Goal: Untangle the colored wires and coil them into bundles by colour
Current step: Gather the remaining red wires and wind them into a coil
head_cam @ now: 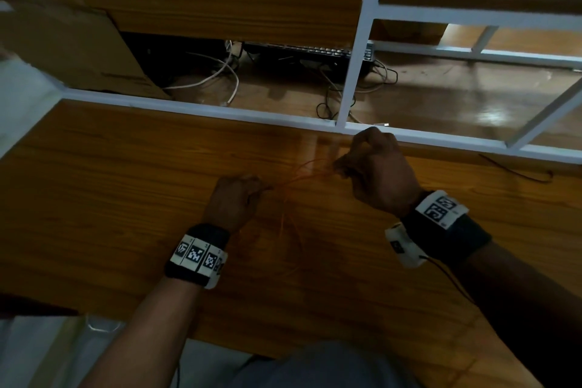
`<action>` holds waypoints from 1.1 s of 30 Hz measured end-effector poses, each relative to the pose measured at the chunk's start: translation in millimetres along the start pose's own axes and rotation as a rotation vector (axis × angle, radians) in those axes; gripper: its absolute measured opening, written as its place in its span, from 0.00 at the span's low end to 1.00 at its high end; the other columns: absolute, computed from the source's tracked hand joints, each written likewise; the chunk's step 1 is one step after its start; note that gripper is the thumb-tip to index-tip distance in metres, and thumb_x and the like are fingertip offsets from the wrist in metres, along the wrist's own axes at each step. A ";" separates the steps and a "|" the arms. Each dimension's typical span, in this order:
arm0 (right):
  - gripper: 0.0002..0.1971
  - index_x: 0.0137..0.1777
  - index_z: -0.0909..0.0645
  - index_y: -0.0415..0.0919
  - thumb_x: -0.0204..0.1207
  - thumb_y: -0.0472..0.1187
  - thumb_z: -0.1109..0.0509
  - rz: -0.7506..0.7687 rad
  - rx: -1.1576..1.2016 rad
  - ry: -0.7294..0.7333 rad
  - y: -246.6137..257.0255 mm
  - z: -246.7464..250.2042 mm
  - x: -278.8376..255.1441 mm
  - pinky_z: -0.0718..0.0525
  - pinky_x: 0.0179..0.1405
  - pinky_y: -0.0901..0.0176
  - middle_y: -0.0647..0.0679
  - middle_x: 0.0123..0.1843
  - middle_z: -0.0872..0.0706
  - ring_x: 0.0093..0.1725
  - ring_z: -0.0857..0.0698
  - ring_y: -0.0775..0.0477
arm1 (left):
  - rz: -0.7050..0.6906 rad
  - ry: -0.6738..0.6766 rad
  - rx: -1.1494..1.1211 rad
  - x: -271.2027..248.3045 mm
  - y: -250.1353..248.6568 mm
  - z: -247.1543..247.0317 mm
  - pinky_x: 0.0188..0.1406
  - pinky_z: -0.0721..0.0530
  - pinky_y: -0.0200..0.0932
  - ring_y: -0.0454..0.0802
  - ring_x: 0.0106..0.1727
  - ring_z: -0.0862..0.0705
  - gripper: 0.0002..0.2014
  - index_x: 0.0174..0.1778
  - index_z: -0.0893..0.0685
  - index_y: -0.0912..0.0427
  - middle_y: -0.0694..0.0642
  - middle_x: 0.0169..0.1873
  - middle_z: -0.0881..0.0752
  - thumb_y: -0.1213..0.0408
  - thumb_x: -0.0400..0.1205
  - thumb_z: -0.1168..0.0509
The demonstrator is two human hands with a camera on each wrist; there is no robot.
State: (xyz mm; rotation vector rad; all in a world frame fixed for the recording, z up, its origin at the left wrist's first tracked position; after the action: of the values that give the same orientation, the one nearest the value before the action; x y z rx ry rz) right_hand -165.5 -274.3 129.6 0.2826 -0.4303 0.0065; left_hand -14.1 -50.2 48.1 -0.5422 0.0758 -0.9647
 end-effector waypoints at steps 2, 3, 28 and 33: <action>0.16 0.51 0.07 0.44 0.63 0.31 0.20 0.046 0.022 -0.039 0.5 10.5 -2.3 0.21 0.53 0.39 0.45 0.48 0.14 0.58 0.25 0.43 | 0.034 -0.030 0.035 6.9 2.3 -0.4 0.51 0.13 0.47 0.53 0.48 0.14 0.14 0.58 0.10 0.54 0.55 0.54 0.11 0.72 0.82 0.33; 0.15 0.52 0.07 0.45 0.66 0.34 0.23 0.064 0.023 -0.027 0.0 13.7 -5.0 0.23 0.54 0.40 0.44 0.49 0.15 0.59 0.24 0.43 | 0.039 -0.047 0.093 10.2 3.9 -1.5 0.51 0.14 0.47 0.54 0.50 0.15 0.12 0.57 0.09 0.53 0.53 0.54 0.11 0.70 0.81 0.32; 0.23 0.78 0.23 0.50 0.85 0.53 0.31 -0.197 0.063 0.401 27.3 -54.0 -3.5 0.24 0.73 0.34 0.48 0.73 0.16 0.76 0.27 0.39 | 0.027 -0.028 0.223 15.6 -54.5 -24.5 0.55 0.21 0.50 0.50 0.56 0.20 0.12 0.54 0.13 0.42 0.43 0.58 0.14 0.49 0.84 0.41; 0.08 0.56 0.11 0.53 0.84 0.44 0.32 -0.142 0.036 0.386 26.9 -71.6 8.8 0.20 0.58 0.40 0.50 0.52 0.11 0.60 0.22 0.43 | -0.026 -0.067 0.185 11.1 -57.4 -18.3 0.52 0.21 0.52 0.49 0.53 0.18 0.10 0.49 0.12 0.41 0.43 0.54 0.13 0.48 0.83 0.39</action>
State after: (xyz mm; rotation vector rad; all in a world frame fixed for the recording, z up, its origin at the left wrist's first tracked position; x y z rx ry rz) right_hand -129.9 -229.5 78.1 0.3385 -0.0263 -0.0694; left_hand -56.8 -92.2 61.2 -0.4054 -0.0801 -0.9672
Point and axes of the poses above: each hand's wrist, its own x-axis towards the middle knuckle, its own z-axis out of the back of the hand, y = z × x, the point moved 5 cm from there along x, towards the middle knuckle
